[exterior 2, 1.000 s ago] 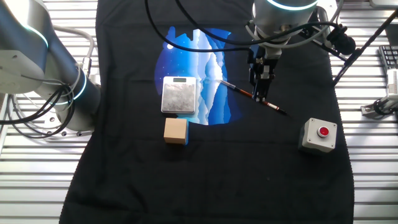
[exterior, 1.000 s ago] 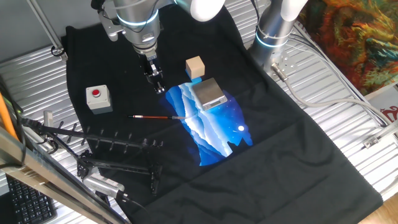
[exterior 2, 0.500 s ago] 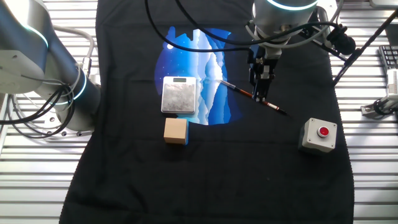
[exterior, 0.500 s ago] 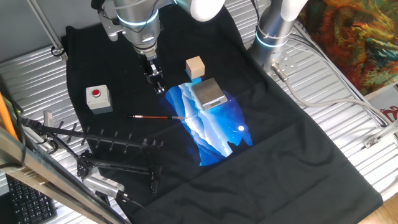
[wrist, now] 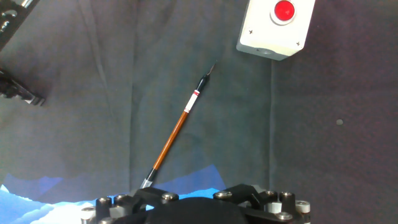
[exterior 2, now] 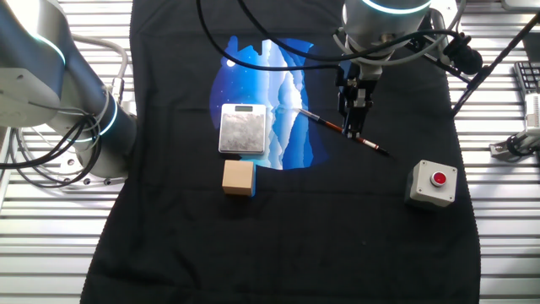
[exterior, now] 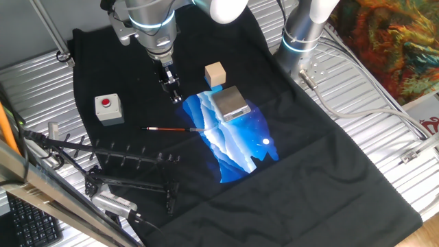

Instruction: Place the brush on the pen rack

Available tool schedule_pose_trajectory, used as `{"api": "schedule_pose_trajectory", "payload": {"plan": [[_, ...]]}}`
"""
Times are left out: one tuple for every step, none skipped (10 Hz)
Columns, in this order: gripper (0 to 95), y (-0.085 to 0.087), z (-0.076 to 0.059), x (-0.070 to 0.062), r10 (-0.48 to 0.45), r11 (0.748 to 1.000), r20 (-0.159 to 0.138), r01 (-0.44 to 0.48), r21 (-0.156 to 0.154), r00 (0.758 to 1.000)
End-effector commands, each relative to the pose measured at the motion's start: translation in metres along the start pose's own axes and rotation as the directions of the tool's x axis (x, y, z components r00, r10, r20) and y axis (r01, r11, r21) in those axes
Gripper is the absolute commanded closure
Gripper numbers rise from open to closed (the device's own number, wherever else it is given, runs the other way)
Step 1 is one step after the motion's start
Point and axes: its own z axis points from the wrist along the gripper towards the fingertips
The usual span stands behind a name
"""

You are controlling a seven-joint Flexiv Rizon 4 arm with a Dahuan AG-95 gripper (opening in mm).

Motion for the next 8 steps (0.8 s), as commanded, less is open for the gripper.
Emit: {"api": "schedule_pose_trajectory", "payload": {"plan": [[95.0, 0.0001, -0.0006, 0.0003, 0.038, 0.999, 0.085, -0.041, 0.028, 0.996], [95.0, 0.0002, -0.0019, 0.0008, 0.052, 0.999, 0.086, -0.052, -0.003, 0.995], [95.0, 0.0007, -0.0034, 0.0014, 0.067, 0.998, 0.086, -0.067, -0.002, 0.994], [95.0, 0.0009, -0.0042, 0.0016, 0.072, 0.997, 0.086, -0.072, -0.001, 0.994], [95.0, 0.0012, -0.0049, 0.0019, 0.077, 0.997, 0.086, -0.077, -0.001, 0.993], [95.0, 0.0015, -0.0057, 0.0022, 0.079, 0.997, 0.087, -0.08, 0.002, 0.993], [95.0, 0.0015, -0.0058, 0.0022, 0.08, 0.997, 0.087, -0.08, 0.005, 0.993], [95.0, 0.0015, -0.0058, 0.0022, 0.08, 0.997, 0.088, -0.081, 0.008, 0.993]]}}
